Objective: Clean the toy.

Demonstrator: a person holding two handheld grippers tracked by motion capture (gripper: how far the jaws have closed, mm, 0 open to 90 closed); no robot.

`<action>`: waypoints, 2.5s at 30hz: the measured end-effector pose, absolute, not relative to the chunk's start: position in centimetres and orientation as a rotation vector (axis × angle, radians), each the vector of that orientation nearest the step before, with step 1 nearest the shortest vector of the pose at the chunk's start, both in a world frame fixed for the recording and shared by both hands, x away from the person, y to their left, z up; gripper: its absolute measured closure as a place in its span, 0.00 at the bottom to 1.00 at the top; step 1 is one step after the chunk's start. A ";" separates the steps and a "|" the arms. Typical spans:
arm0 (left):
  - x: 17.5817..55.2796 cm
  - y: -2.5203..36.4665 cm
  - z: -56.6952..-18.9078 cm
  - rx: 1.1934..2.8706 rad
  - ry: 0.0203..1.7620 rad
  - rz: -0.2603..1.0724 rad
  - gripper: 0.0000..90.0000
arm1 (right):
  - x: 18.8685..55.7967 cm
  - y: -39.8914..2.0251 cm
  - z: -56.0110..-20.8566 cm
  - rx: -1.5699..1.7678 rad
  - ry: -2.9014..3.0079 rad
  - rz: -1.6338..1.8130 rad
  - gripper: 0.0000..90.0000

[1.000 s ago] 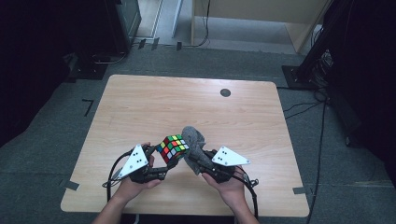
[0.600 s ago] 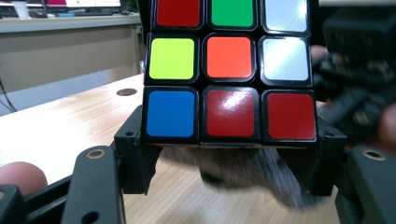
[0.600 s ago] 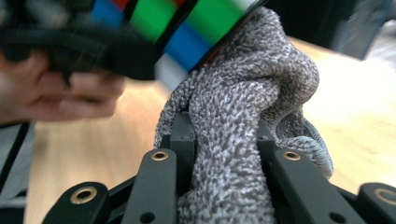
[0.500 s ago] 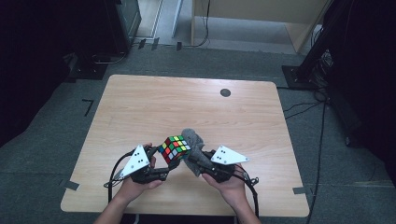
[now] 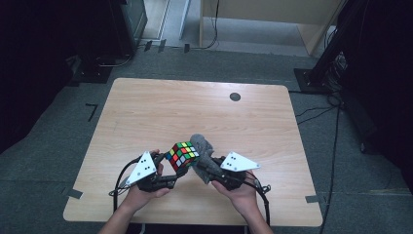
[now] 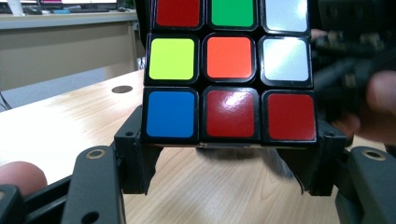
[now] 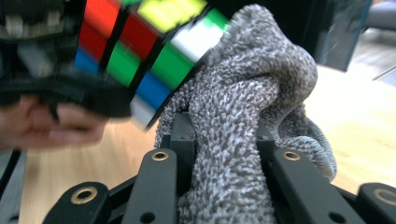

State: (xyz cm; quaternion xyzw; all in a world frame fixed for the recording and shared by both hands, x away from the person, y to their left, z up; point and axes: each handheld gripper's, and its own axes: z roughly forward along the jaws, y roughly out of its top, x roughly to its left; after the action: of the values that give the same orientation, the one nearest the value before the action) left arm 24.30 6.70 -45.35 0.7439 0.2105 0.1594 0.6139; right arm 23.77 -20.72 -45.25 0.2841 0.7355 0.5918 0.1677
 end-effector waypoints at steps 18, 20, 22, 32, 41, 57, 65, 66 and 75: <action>24.4 7.0 -45.3 1.701 0.505 0.360 0.38 | 23.6 -19.1 -46.5 0.729 2.242 1.644 0.78; 24.5 7.0 -45.3 1.698 0.515 0.358 0.38 | 23.4 -18.3 -46.9 0.699 2.292 1.598 0.78; 24.5 7.0 -45.3 1.695 0.515 0.357 0.38 | 23.3 -18.1 -46.9 0.691 2.299 1.571 0.79; 24.5 7.1 -45.2 1.689 0.526 0.362 0.38 | 23.6 -19.0 -46.6 0.724 2.269 1.634 0.79; 24.7 7.5 -45.1 1.646 0.574 0.358 0.38 | 23.4 -17.4 -47.7 0.726 2.324 1.561 0.79; 25.5 7.2 -45.8 1.709 0.631 0.340 0.38 | 26.7 -24.3 -48.6 1.143 2.020 1.156 0.66; 25.9 7.2 -45.7 1.734 0.645 0.312 0.38 | 26.4 -25.2 -47.4 1.138 1.912 1.218 0.33; 25.9 7.2 -45.7 1.740 0.646 0.305 0.38 | 26.3 -25.3 -47.2 1.119 1.898 1.252 0.33; 26.8 7.6 -45.3 1.735 0.704 0.229 0.38 | 24.8 -23.0 -47.1 0.745 1.922 1.475 0.35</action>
State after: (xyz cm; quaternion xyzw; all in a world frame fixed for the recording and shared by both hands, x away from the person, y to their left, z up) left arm 26.78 7.64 -45.30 0.7444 0.3021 0.0985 0.5873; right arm 24.80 -22.98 -47.07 0.2806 0.7236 0.5553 0.2988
